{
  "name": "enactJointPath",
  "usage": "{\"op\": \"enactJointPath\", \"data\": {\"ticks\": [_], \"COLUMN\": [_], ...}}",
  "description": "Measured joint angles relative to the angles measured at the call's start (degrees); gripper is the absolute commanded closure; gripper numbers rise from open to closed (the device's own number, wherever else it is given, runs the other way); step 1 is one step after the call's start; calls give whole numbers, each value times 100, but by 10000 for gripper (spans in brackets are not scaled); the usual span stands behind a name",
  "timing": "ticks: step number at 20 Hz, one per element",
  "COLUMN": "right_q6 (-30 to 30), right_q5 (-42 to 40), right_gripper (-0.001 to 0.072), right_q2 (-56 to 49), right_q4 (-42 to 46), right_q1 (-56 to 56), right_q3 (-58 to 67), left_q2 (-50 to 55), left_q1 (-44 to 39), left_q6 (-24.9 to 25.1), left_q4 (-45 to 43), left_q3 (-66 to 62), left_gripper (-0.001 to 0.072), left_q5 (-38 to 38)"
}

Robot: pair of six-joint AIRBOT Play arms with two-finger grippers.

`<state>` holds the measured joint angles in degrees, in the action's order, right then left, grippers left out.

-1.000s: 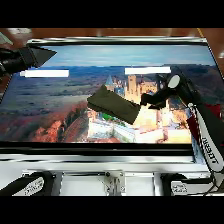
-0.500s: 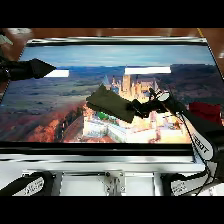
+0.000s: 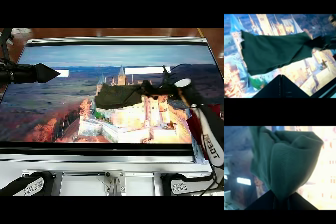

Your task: Fold the shirts.

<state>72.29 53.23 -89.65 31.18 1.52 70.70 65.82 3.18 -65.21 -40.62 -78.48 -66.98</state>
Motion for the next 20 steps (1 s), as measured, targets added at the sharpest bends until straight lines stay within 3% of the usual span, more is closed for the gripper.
{"op": "enactJointPath", "data": {"ticks": [10,15,20], "right_q6": [518,881,1008], "right_q5": [984,1928,3141], "right_gripper": [642,642,642], "right_q2": [1954,2448,2564], "right_q4": [136,1132,2529], "right_q1": [3338,4944,5823], "right_q3": [382,393,393], "left_q2": [0,0,0], "left_q1": [-11,-11,-11], "left_q6": [-7,-7,-7], "left_q4": [-15,-15,-15], "left_q3": [0,0,0], "left_gripper": [669,668,668], "left_q5": [-15,-22,-20]}}
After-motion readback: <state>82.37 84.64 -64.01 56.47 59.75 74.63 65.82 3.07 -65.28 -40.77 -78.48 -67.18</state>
